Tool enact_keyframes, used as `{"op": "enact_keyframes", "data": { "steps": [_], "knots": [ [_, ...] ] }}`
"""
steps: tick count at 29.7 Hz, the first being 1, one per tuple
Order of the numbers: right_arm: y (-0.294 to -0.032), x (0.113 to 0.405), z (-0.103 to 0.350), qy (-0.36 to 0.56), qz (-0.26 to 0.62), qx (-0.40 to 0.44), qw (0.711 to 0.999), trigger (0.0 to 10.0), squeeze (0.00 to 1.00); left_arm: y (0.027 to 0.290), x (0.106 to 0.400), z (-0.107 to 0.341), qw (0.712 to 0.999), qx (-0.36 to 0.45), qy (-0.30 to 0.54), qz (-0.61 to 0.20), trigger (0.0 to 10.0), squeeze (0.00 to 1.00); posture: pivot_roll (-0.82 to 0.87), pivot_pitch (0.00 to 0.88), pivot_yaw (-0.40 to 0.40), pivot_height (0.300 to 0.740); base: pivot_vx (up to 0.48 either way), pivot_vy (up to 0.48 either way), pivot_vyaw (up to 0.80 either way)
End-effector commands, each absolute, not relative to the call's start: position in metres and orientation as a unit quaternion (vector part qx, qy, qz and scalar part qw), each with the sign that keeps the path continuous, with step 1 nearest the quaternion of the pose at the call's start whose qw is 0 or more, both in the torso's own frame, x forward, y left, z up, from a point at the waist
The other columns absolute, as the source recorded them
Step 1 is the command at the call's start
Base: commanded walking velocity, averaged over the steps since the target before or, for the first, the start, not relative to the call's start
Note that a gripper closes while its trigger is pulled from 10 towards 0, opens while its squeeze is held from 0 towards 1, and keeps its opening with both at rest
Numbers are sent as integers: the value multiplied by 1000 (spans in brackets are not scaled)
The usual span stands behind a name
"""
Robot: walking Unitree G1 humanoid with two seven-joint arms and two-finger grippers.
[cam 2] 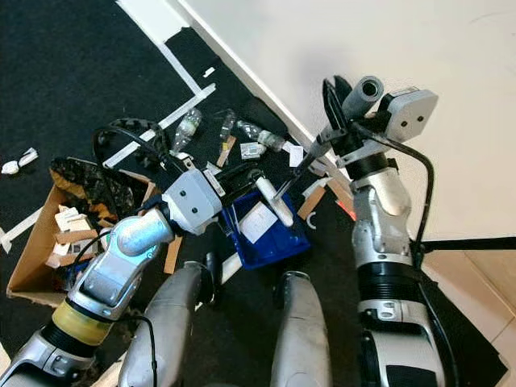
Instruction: Sweep floor
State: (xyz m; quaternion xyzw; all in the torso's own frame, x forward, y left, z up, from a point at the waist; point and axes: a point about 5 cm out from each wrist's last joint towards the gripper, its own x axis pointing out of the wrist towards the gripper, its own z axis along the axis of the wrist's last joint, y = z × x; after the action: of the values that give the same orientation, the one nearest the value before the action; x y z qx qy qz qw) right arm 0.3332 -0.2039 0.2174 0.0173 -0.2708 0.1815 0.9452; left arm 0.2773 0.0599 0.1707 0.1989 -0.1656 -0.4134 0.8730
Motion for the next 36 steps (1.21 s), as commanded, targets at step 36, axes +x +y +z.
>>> {"op": "enact_keyframes", "data": {
  "steps": [36],
  "knots": [
    [-297,350,199,-171,-112,-34,978,10000,0,106,311,100,958,127,-39,-256,10000,0,142,141,-68,740,0,0,0]
  ]
}}
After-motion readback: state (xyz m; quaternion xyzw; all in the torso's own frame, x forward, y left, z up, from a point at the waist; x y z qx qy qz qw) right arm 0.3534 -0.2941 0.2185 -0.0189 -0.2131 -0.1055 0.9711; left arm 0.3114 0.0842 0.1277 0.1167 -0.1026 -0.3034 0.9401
